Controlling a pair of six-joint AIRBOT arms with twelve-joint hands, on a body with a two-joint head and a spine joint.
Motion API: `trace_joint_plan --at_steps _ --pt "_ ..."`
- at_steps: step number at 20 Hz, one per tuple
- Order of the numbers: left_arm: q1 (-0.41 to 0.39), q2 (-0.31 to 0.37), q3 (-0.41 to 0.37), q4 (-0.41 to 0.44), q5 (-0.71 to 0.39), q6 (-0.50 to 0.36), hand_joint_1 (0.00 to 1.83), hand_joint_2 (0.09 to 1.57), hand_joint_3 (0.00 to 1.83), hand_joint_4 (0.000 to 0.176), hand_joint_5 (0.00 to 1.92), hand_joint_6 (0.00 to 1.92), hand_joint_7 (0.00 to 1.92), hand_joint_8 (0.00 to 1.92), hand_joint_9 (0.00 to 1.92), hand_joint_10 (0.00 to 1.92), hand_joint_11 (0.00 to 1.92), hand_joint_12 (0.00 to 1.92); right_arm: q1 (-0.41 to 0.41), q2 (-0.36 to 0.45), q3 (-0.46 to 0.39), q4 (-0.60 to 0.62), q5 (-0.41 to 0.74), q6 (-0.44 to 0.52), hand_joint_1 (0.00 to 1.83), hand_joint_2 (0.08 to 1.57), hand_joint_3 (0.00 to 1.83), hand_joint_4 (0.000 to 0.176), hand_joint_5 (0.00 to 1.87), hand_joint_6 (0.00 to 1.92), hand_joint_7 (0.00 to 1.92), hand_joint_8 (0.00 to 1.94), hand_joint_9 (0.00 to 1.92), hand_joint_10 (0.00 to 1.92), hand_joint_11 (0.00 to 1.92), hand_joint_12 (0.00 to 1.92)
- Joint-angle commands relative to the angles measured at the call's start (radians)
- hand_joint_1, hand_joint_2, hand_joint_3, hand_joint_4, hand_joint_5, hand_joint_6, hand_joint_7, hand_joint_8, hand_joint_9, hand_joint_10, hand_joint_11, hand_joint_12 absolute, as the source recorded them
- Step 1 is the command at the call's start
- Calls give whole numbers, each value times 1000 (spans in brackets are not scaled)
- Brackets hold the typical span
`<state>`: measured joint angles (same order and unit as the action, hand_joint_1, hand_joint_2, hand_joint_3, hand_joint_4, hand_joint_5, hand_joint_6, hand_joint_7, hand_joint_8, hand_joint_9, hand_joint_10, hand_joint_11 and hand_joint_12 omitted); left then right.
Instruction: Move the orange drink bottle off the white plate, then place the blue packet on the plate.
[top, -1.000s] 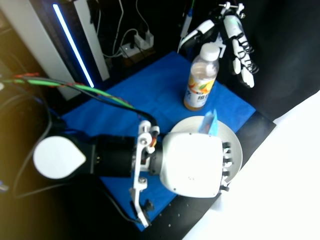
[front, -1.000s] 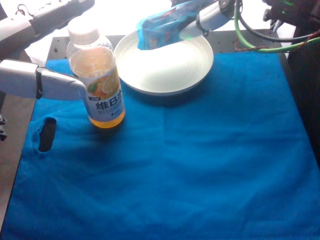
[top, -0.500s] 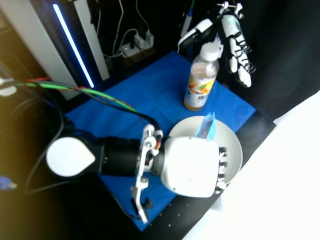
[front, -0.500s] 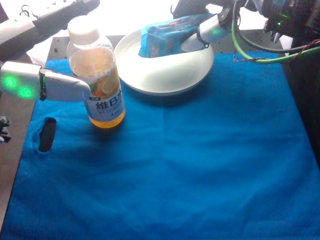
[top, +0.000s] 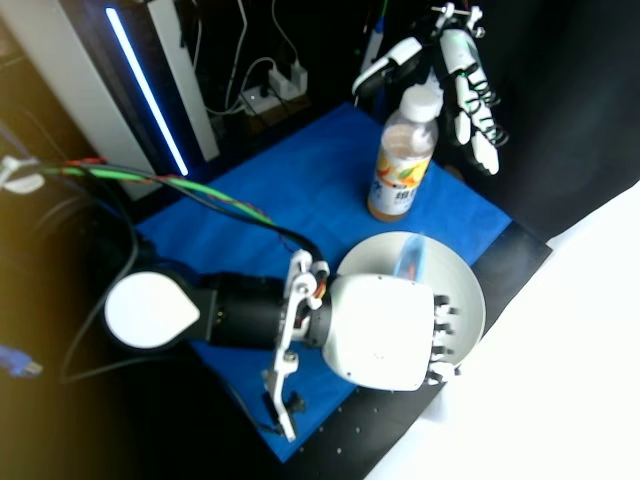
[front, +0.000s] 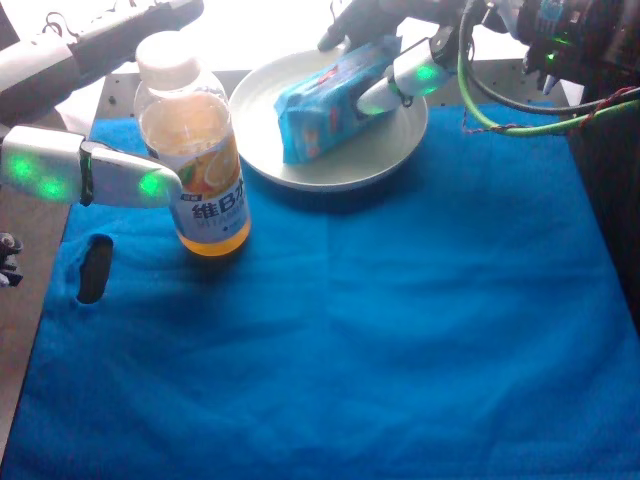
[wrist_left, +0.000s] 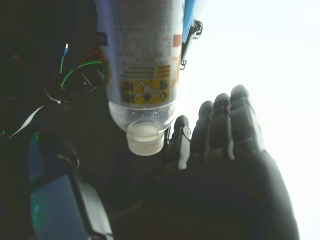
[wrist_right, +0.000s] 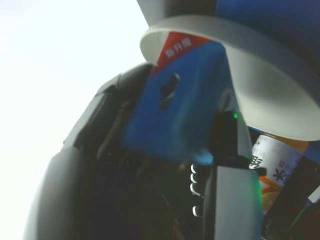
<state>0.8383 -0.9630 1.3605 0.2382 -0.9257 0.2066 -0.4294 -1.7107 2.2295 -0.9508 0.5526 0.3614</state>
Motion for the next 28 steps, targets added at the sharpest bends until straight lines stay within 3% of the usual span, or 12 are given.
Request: trace_joint_plan --at_steps 1,2,5,6,7,8,10,13,21,22,26,28 --pt "-12 -1 -1 -45 -118 -9 585 727 5 176 0 0 0 0 0 0 0 0 6 -1 4 49 57 7 871 783 0 136 103 0 538 0 656 7 217 1220" --pt "-12 -1 -1 -45 -118 -9 573 715 0 176 0 0 0 0 0 0 0 0 6 -1 4 48 57 8 835 725 0 168 20 0 378 0 567 1 238 1184" --pt "-11 -3 1 -45 -117 -9 566 700 0 176 0 0 2 1 0 0 0 0 4 -1 4 37 57 8 754 620 0 176 0 0 113 0 300 0 67 1040" --pt "-11 -4 2 -45 -116 -9 572 699 0 176 0 0 7 3 0 0 0 0 4 0 4 36 57 8 759 618 0 176 0 0 154 4 283 0 34 1004" --pt "-11 -5 3 -45 -116 -9 582 699 0 176 0 0 7 2 0 0 0 0 4 0 5 36 57 8 757 614 0 176 0 0 144 5 196 31 6 714" --pt "-9 -4 3 -46 -117 -9 587 700 0 176 0 0 7 2 0 0 0 0 4 0 5 37 57 8 741 599 0 176 0 0 102 14 120 32 0 298" --pt "-2 -4 4 -48 -116 -9 561 690 0 176 0 0 0 0 0 0 0 0 4 4 4 37 59 9 709 594 0 176 0 0 13 0 16 2 0 23" --pt "15 -2 4 -60 -117 -10 529 689 0 176 0 0 0 0 0 0 2 1 4 37 -25 59 89 12 814 628 12 176 0 0 0 0 0 0 0 0" --pt "50 21 4 -98 -119 -9 561 721 6 176 0 0 0 0 0 0 0 0 20 173 -164 186 245 9 664 533 0 176 0 0 0 0 0 0 0 0" --pt "59 28 -1 -107 -123 -9 553 724 6 176 0 0 0 0 0 0 0 0 34 209 -211 192 249 -21 586 530 0 176 0 0 0 0 0 0 37 17" --pt "78 53 -12 -134 -135 -4 544 744 12 176 0 0 0 0 0 0 0 0 68 351 -394 234 249 -160 726 500 0 176 0 0 0 0 0 0 0 0" --pt "81 69 -21 -143 -139 6 521 757 13 176 0 0 0 0 0 0 38 17 68 402 -456 257 249 -195 626 473 0 176 0 0 0 0 0 0 34 15"
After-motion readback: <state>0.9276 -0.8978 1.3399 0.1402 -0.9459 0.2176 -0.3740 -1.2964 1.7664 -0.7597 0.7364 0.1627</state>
